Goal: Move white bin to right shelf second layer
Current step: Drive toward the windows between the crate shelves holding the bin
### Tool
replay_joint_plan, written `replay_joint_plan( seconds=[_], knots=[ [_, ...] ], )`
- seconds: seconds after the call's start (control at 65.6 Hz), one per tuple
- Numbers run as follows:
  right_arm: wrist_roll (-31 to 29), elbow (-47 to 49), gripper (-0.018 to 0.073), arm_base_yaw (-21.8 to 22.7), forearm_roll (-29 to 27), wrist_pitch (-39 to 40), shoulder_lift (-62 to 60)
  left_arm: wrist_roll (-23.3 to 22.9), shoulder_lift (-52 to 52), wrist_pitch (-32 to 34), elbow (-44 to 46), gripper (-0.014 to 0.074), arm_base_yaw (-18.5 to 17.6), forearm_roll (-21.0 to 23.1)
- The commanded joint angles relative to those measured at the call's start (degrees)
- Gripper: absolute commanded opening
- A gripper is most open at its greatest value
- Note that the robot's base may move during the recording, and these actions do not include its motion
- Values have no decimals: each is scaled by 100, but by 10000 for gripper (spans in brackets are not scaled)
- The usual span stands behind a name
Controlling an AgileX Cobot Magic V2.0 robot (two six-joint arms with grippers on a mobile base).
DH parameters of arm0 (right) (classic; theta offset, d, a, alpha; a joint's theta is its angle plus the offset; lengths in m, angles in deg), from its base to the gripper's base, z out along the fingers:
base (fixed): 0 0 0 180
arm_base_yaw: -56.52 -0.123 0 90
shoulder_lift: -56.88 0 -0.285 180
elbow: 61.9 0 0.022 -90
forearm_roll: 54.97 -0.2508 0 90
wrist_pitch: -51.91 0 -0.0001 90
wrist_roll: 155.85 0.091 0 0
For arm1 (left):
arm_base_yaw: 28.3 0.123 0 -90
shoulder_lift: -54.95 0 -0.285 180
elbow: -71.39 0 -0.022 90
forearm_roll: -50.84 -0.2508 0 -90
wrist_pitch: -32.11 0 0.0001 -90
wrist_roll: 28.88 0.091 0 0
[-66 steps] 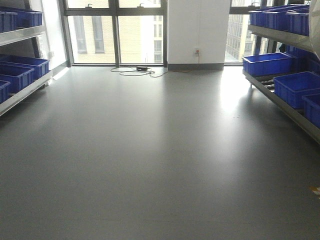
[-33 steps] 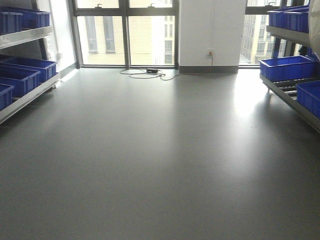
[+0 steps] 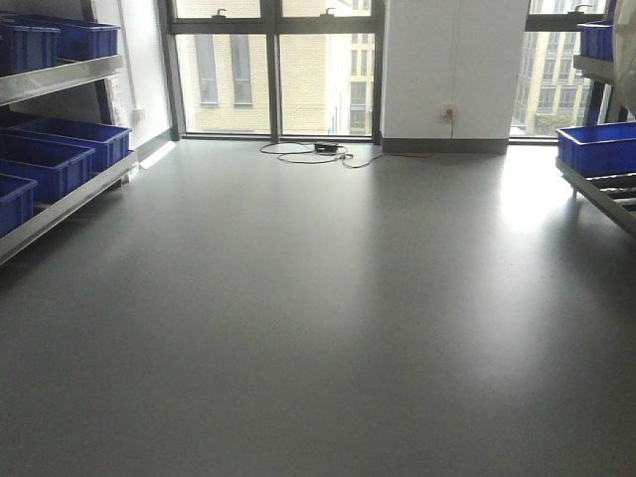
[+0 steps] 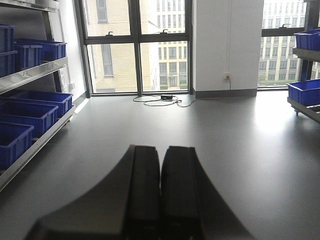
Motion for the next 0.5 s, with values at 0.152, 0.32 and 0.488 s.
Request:
replay_joint_plan(
  seconds=[0.152, 0.32, 0.488],
  knots=[
    [-8, 179, 24, 31, 1, 587, 9, -43, -76, 499, -190, 85, -13, 29],
    [-8, 179, 24, 31, 1, 587, 9, -43, -76, 499, -190, 85, -13, 29],
    [-8, 179, 24, 31, 1, 587, 9, -43, -76, 499, -190, 85, -13, 29]
  ],
)
